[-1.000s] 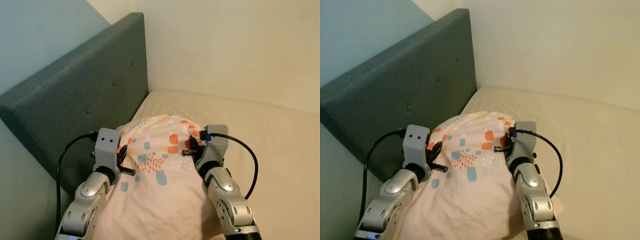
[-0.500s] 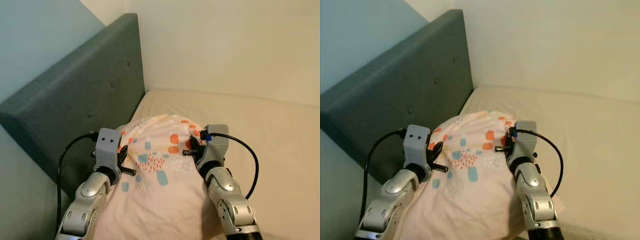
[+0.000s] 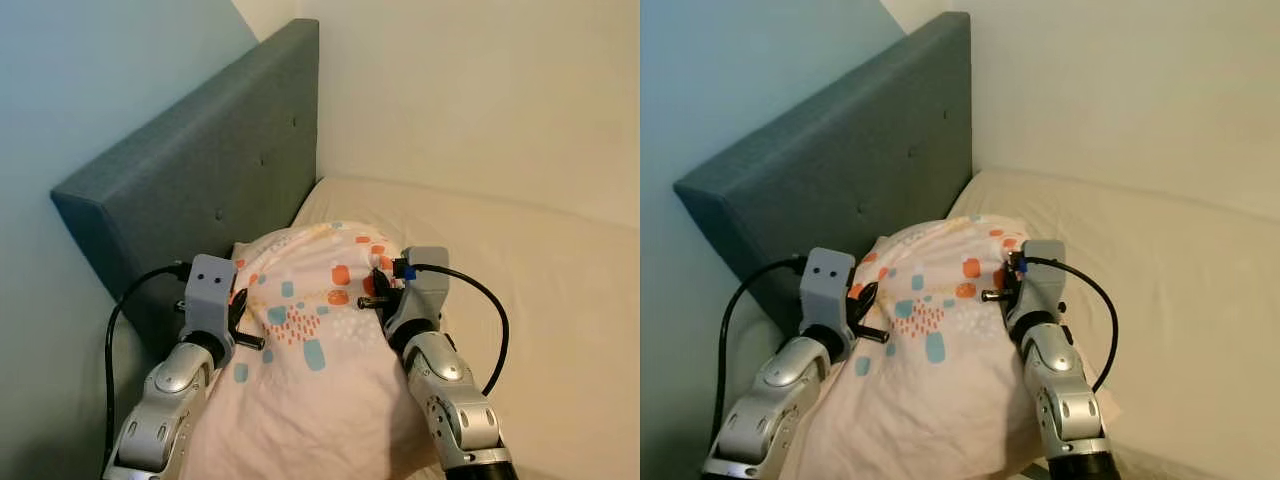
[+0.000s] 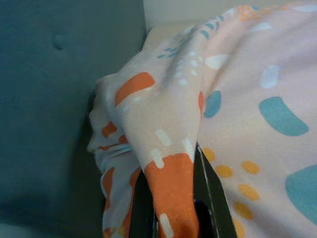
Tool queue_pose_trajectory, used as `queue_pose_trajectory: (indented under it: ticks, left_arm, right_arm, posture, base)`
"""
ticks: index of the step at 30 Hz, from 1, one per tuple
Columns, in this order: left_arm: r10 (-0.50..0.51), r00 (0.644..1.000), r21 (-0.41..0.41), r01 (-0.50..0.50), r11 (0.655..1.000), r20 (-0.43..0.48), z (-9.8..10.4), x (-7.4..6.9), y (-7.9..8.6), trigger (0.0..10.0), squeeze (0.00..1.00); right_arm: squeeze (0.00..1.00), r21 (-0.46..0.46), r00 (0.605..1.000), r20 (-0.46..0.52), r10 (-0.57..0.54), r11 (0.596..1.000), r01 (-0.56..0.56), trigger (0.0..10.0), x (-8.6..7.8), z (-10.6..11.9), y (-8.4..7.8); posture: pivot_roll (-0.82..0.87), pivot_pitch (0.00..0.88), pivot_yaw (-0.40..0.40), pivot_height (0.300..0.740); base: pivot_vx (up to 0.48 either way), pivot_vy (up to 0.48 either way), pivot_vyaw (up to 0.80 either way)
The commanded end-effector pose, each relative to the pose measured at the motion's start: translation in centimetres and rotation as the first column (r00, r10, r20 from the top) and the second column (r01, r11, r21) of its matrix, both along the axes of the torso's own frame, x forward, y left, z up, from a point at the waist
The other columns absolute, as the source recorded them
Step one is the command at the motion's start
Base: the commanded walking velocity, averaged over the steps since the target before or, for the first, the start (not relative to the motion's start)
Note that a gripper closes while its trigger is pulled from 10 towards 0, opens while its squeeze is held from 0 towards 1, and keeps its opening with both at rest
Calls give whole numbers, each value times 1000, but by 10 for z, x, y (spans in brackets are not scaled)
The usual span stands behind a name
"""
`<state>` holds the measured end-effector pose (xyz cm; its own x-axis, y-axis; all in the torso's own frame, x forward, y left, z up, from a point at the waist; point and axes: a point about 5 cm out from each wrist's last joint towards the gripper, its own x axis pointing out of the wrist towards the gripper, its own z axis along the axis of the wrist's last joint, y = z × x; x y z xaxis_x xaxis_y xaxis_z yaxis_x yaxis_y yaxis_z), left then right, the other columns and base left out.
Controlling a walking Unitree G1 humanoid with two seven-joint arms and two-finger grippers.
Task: Clean up the room
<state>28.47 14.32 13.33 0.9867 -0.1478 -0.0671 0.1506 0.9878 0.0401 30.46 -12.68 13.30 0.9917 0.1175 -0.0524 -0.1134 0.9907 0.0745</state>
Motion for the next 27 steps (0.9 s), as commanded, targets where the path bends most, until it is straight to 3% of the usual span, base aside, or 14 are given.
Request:
queue_pose_trajectory:
  ticks: [1,11,21,27]
  left_arm:
    - [81,996,10,-81,997,33,7,0,17,10000,0]
    - [122,993,46,-122,991,8,3,3,20,10000,0]
    - [135,990,26,-136,990,30,4,3,24,10000,0]
    - [125,992,22,-126,992,30,5,2,24,10000,0]
  right_arm:
    - [0,-17,993,33,-111,994,111,10000,1,4,-22]
    - [0,-22,994,35,-107,994,108,10000,2,5,-22]
    - [0,-24,994,34,-101,994,102,10000,2,5,-22]
    - [0,-22,995,34,-99,995,100,10000,2,4,-21]
  posture:
    - [-78,71,35,740]
    - [-83,71,37,740]
    - [-80,72,33,740]
    - [-78,72,33,740]
  base:
    - [0,0,0]
    - [0,0,0]
    - [0,0,0]
    - [0,349,0]
